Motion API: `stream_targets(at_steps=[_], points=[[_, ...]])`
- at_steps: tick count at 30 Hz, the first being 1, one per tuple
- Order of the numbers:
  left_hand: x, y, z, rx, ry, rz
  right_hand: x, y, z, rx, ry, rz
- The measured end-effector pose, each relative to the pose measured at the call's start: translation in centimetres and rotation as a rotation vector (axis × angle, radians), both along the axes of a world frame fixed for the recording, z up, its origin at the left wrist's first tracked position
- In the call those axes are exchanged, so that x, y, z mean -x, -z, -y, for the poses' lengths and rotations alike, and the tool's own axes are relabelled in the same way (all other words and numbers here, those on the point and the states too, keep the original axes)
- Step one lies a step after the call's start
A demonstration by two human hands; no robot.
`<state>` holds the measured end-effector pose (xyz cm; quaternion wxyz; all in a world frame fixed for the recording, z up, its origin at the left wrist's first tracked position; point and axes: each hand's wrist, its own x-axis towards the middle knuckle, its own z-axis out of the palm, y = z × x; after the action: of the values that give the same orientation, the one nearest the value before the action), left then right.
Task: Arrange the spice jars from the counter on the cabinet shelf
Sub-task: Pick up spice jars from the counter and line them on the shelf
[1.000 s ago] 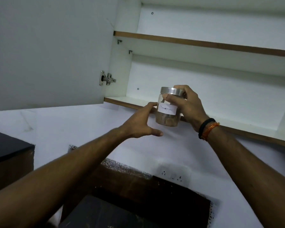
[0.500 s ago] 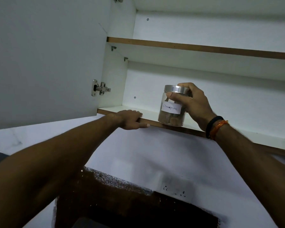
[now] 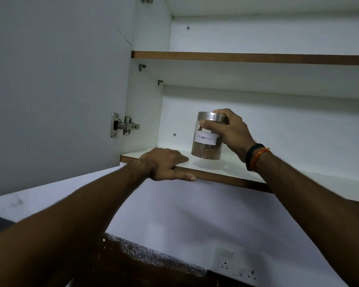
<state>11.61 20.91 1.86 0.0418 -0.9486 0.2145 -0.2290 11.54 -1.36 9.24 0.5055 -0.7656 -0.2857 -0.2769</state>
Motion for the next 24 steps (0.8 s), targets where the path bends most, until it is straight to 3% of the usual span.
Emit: stream_targets(at_steps=[4,13,24], points=[[-0.9,0.5,-0.2,-0.013,0.031,0.138,-4.1,-1.2,-2.2,0.059,0.019,-0.042],[-2.1,1.0,-0.6,-0.012,0.1,0.253,-12.1,-1.5,-7.2,0.172,0.106,-0.124],[-1.5,1.0,-0.6,-0.01,0.156,0.389,-15.2,-0.3,-10.0,0.351,0.129,-0.175]])
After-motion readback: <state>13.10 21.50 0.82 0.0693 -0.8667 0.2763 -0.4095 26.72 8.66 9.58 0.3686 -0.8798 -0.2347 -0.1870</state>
